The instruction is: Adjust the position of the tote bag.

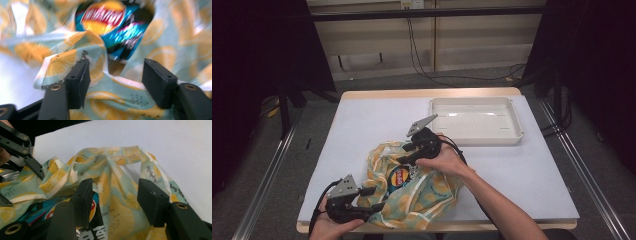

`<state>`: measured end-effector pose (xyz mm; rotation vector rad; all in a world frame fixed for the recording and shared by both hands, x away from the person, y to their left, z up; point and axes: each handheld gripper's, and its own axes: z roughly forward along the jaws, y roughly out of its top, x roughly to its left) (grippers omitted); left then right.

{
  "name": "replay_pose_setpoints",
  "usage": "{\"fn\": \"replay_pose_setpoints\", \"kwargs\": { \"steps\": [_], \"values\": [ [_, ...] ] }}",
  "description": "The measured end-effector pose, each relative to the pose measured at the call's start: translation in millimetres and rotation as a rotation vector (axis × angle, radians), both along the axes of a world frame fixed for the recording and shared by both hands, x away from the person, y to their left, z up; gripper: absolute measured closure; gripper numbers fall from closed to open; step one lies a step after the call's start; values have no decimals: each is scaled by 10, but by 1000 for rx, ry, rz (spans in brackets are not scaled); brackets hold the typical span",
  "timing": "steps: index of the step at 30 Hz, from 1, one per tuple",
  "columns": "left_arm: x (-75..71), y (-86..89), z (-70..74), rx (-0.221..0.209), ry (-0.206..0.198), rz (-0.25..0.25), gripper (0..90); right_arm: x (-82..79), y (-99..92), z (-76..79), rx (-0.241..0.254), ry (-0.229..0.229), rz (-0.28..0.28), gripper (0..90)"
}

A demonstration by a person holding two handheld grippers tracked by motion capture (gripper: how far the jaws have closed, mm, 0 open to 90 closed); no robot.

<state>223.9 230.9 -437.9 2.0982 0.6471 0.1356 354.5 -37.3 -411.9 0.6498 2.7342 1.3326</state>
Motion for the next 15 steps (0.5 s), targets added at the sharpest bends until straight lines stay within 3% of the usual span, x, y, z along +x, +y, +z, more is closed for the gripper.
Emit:
{"fn": "replay_pose_setpoints", "kwargs": {
  "steps": [2,3,5,6,7,8,9,11,12,13,14,15],
  "values": [
    [-10,-11,76,-44,-38,-7,516,-3,7,25,4,4,10,507],
    [-10,-11,76,-44,-38,-7,556,-3,7,25,4,4,10,507],
    [4,-12,189,-108,-77,-19,649,-12,12,62,13,4,10,607],
    [12,-21,212,-139,-83,-25,687,-16,12,69,20,10,15,631],
    [12,-21,212,-139,-83,-25,705,-16,12,69,20,10,15,631],
    [32,-55,238,-181,-62,-42,705,-33,11,87,19,9,15,653],
    [46,-78,238,-197,-44,-65,696,-38,10,92,24,11,21,668],
    [58,-110,230,-206,-33,-80,593,-42,6,98,22,5,26,673],
    [75,-214,195,-189,-5,-89,524,-51,-3,106,17,12,28,654],
    [75,-214,195,-189,-5,-89,452,-48,-8,106,14,14,26,625],
    [96,-336,140,-160,23,-115,400,-37,-15,101,8,8,20,591],
    [96,-336,140,-160,23,-115,391,-27,-18,94,3,10,16,576]
  ]
}}
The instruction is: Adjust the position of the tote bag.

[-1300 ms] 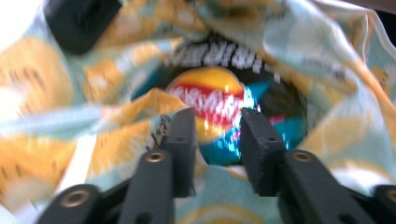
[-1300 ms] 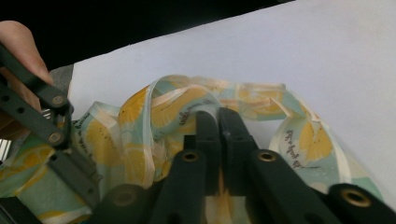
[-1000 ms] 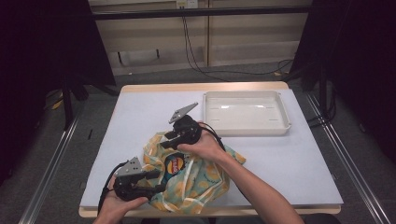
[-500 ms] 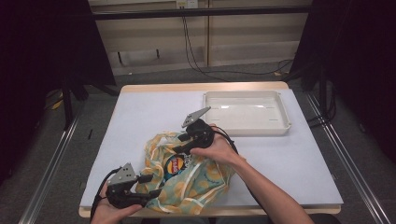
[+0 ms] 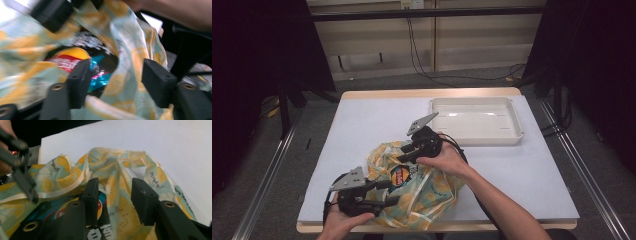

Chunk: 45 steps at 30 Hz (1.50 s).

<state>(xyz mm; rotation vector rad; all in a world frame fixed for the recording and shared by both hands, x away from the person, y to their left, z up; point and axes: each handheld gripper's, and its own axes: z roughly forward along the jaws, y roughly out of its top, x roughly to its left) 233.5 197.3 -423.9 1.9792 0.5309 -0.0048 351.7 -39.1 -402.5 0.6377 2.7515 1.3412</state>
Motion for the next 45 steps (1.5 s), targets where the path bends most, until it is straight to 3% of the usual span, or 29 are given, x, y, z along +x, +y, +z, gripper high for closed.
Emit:
{"fn": "replay_pose_setpoints", "kwargs": {
  "steps": [1,2,3,4,5,6,9,13,15,16,17,19,20,22,23,25,27,30,32,33,35,38,39,42,45],
  "values": [
    [-7,-127,-41,51,0,-17,395,13,-1,-9,-5,0,-1,556],
    [-7,-127,-41,51,0,-17,464,26,1,-18,-10,-1,-3,532],
    [-50,-201,-56,62,-20,-56,595,37,8,-26,-15,2,-3,523],
    [-50,-201,-56,62,-20,-56,685,37,8,-26,-15,2,-3,523],
    [-116,-259,-45,74,-27,-120,769,46,33,-37,-22,11,2,496],
    [-116,-259,-45,74,-27,-120,822,49,45,-45,-27,13,4,482],
    [-249,-343,-52,81,-37,-202,870,65,90,-92,-35,28,11,445],
    [-335,-392,-98,107,-32,-241,874,69,152,-195,-71,40,25,436],
    [-384,-376,-187,150,-13,-247,874,72,180,-232,-100,36,24,437],
    [-384,-376,-187,150,-13,-247,875,72,180,-232,-100,36,24,437],
    [-370,-328,-250,177,6,-243,879,73,213,-262,-122,36,26,458],
    [-352,-304,-290,171,24,-227,891,85,231,-279,-142,41,27,542],
    [-352,-304,-290,171,24,-227,893,85,231,-279,-142,41,27,542],
    [-332,-279,-293,186,22,-221,895,128,229,-286,-136,52,13,746],
    [-320,-273,-307,188,25,-225,895,128,229,-286,-136,52,13,746],
    [-301,-238,-341,208,40,-214,894,196,233,-304,-139,63,-7,887],
    [-260,-151,-396,241,53,-182,896,234,250,-323,-143,58,-22,900],
    [-224,-71,-424,247,66,-143,897,289,259,-320,-133,50,-62,900],
    [-213,-58,-421,270,68,-142,898,307,261,-323,-131,47,-73,900],
    [-210,-66,-433,307,43,-130,899,342,266,-342,-147,25,-102,900],
    [-184,-55,-435,323,31,-113,899,366,258,-350,-158,10,-135,900],
    [-116,-12,-432,328,34,-92,899,406,204,-345,-149,-4,-177,900],
    [-49,39,-449,314,36,-49,899,420,176,-344,-150,-8,-198,900],
    [30,98,-458,308,48,-16,899,453,106,-342,-140,4,-215,900],
    [104,157,-464,275,73,-12,891,484,-4,-351,-80,48,-212,898]
  ]
}}
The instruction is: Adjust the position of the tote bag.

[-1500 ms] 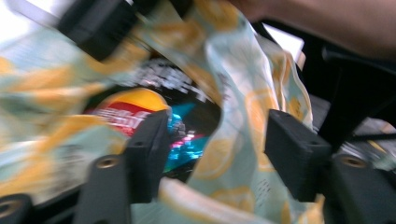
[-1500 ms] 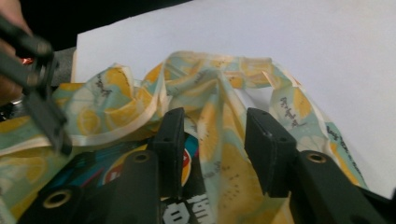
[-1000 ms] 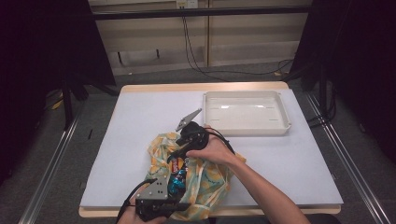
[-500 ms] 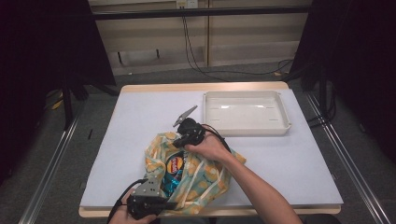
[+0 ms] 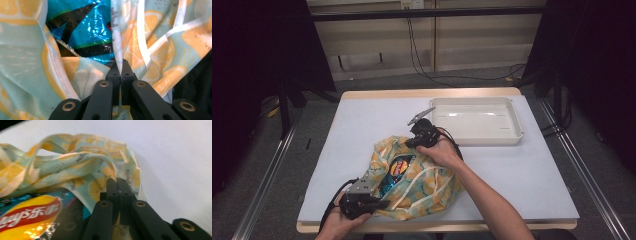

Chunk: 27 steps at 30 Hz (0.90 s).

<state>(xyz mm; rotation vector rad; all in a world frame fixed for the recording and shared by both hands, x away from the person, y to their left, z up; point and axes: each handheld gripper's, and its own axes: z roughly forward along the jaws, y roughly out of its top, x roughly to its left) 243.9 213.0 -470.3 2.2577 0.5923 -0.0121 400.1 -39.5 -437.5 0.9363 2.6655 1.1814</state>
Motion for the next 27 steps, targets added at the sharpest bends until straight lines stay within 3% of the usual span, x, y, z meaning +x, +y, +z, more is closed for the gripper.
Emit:
{"fn": "replay_pose_setpoints", "kwargs": {
  "steps": [1,2,3,8,9,10,11,12,13,14,16,18,20,23,24,25,26,27],
  "values": [
    [0,0,0,0,0,0,878,0,0,0,0,0,0,898],
    [-37,-8,29,-15,-10,-10,865,-4,-32,21,49,4,32,835],
    [-37,-8,29,-15,-10,-10,847,-4,-32,21,49,4,32,835],
    [-137,23,172,-114,-16,-17,749,-72,-61,220,105,-28,59,670],
    [-137,23,172,-114,-16,-17,728,-88,-61,263,112,-37,61,649],
    [-155,59,240,-143,-27,-9,700,-98,-62,305,128,-37,74,639],
    [-155,59,240,-143,-27,-9,696,-98,-62,305,128,-37,74,639],
    [-153,103,304,-194,-18,1,706,-128,-56,384,153,-43,96,653],
    [-143,122,331,-216,-4,-5,708,-141,-46,417,165,-40,125,685],
    [-139,138,352,-232,-15,-9,719,-145,-28,433,169,-30,149,706],
    [-130,145,369,-231,-30,2,750,-139,2,427,160,-18,173,722],
    [-54,153,370,-222,-44,41,791,-117,115,348,111,5,224,742],
    [-2,161,348,-204,-54,75,792,-95,188,283,68,12,248,735],
    [39,195,322,-212,-52,103,779,-78,256,221,42,32,280,713],
    [56,246,303,-196,-58,136,778,-60,314,166,17,46,300,675],
    [56,246,303,-196,-58,136,777,-60,314,166,17,46,300,675],
    [51,285,271,-154,-73,164,766,-44,351,113,14,57,303,649],
    [51,285,271,-154,-73,164,763,-36,361,85,3,48,305,638]
  ]
}}
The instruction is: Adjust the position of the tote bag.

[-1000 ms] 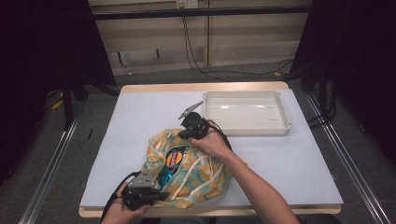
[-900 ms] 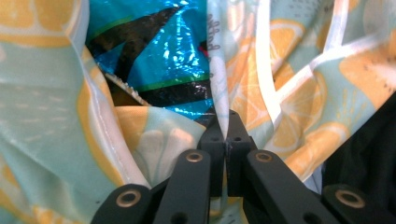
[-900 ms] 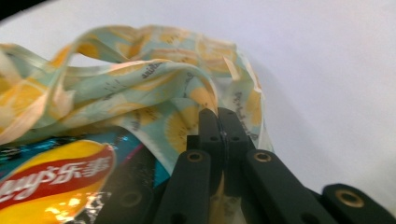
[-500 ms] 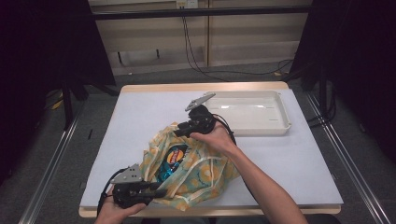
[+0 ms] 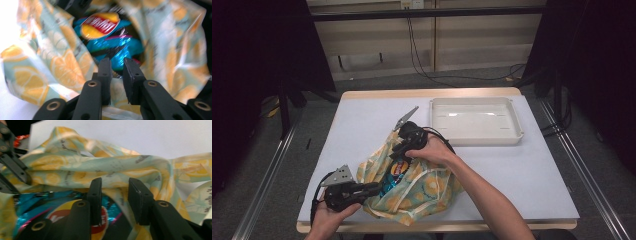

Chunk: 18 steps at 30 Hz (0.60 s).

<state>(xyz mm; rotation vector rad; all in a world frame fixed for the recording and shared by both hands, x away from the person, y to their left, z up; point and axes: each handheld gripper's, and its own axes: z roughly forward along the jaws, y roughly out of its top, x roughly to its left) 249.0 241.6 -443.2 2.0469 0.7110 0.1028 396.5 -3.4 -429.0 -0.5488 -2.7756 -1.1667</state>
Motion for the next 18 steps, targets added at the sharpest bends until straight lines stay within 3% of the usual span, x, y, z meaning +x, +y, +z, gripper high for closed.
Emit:
{"fn": "replay_pose_setpoints", "kwargs": {
  "steps": [1,4,6,7,10,11,12,13,18],
  "values": [
    [-4,11,-22,-2,10,5,763,0,0,0,0,0,0,638],
    [-24,4,-50,8,33,-9,539,12,27,-77,-3,0,7,595],
    [-52,-27,-54,20,39,-26,497,8,53,-112,-20,14,14,558],
    [-87,-68,-64,53,26,-41,483,20,66,-144,-29,16,26,552],
    [-117,-96,-76,62,28,-65,464,27,72,-161,-38,11,21,580],
    [-142,-111,-79,90,31,-66,459,37,75,-173,-49,2,10,676],
    [-142,-111,-79,90,31,-66,459,37,75,-173,-49,2,10,676],
    [-141,-108,-95,95,40,-58,459,47,83,-177,-63,2,-4,775],
    [-133,-127,-132,114,53,-60,460,102,110,-168,-67,-11,-38,900]
  ]
}}
